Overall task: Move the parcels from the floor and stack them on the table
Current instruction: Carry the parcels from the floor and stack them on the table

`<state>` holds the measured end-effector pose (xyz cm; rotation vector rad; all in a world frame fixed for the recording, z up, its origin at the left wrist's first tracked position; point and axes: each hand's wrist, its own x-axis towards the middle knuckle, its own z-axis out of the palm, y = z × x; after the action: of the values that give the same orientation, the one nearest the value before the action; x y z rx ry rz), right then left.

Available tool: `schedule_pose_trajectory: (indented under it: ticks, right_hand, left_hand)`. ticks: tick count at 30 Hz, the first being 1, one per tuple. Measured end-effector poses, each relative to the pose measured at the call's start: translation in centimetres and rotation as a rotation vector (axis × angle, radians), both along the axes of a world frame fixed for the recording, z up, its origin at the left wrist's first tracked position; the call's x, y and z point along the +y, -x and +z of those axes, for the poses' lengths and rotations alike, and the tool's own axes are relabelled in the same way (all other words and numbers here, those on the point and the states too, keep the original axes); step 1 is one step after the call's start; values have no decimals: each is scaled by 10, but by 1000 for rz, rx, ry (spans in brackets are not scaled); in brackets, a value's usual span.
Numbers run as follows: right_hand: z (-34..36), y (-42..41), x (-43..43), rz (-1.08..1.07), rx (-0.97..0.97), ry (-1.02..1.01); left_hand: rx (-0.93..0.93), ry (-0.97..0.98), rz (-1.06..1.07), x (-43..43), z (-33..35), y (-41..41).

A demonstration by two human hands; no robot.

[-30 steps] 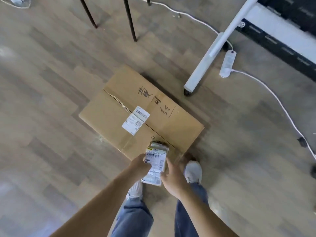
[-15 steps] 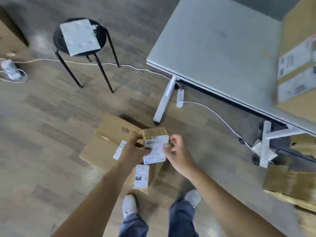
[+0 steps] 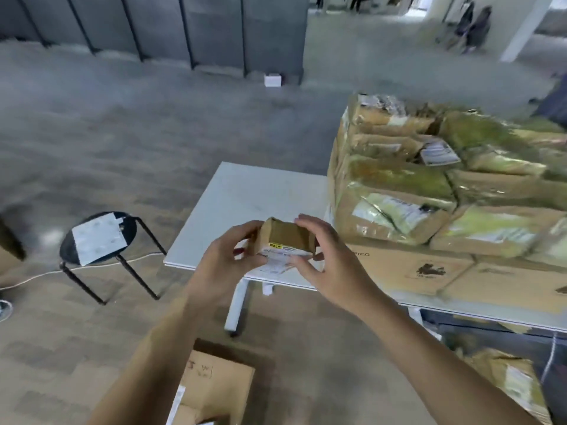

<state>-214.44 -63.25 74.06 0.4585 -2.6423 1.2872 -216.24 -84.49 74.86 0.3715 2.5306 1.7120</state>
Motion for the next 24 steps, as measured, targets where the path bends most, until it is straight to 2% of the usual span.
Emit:
schedule_pose_trajectory:
  ticks: [5,7,12,15,18,21,24]
  right_hand:
    - [48,4,88,-120,83,101]
    - [60,4,118,-171,118,132]
    - [84,17,178,-211,63,110]
    - [97,28,208,-274,-1,16]
    - [111,46,237,-393,43,-40]
    - [121,72,263,-538,106,-64]
    - [128,106,283,-635,124,-113]
  left_hand:
    - [186,22,-9,84,47,27]
    - [208,-7,-24,114,60,36]
    - [273,20,-94,181,84,64]
    - [253,19,-161,212,92,88]
    - [242,3,-178,241,99,113]
    - [257,122,-161,264,99,148]
    - [178,234,-220,280,93,190]
